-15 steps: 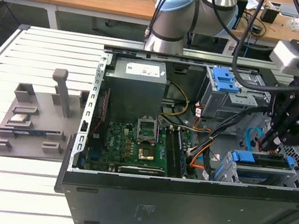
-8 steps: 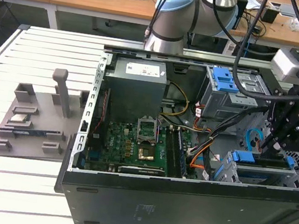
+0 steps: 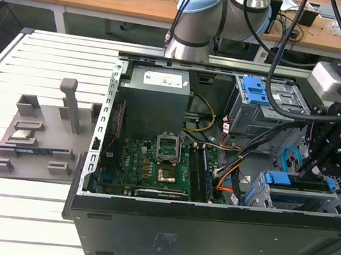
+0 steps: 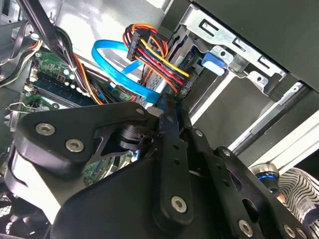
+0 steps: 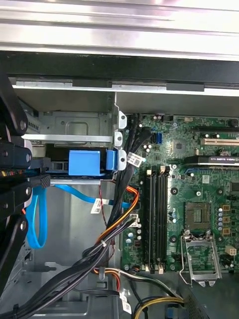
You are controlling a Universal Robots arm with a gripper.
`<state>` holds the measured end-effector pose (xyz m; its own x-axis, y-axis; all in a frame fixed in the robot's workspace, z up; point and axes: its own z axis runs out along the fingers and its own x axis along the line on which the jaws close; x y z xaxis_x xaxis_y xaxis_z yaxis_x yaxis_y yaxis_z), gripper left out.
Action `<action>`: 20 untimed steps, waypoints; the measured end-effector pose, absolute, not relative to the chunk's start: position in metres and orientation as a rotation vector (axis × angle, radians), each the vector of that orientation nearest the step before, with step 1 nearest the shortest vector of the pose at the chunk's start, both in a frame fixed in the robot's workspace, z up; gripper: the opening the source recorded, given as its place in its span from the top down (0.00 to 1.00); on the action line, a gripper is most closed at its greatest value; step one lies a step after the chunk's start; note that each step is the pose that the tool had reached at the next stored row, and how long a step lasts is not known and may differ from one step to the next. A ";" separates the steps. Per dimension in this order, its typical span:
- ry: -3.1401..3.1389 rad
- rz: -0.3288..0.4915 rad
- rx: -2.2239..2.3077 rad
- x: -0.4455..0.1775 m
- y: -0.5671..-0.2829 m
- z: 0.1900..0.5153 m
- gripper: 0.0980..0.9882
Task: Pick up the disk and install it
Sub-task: 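Insert the second disk wire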
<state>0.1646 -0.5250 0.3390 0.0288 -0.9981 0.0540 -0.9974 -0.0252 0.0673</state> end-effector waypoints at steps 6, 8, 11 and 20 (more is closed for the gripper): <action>-2.132 -0.013 2.190 0.165 -0.525 0.338 0.92; -2.132 -0.014 2.190 0.165 -0.525 0.340 0.85; -2.131 -0.013 2.190 0.165 -0.524 0.358 0.85; -2.131 -0.013 2.190 0.165 -0.523 0.400 0.99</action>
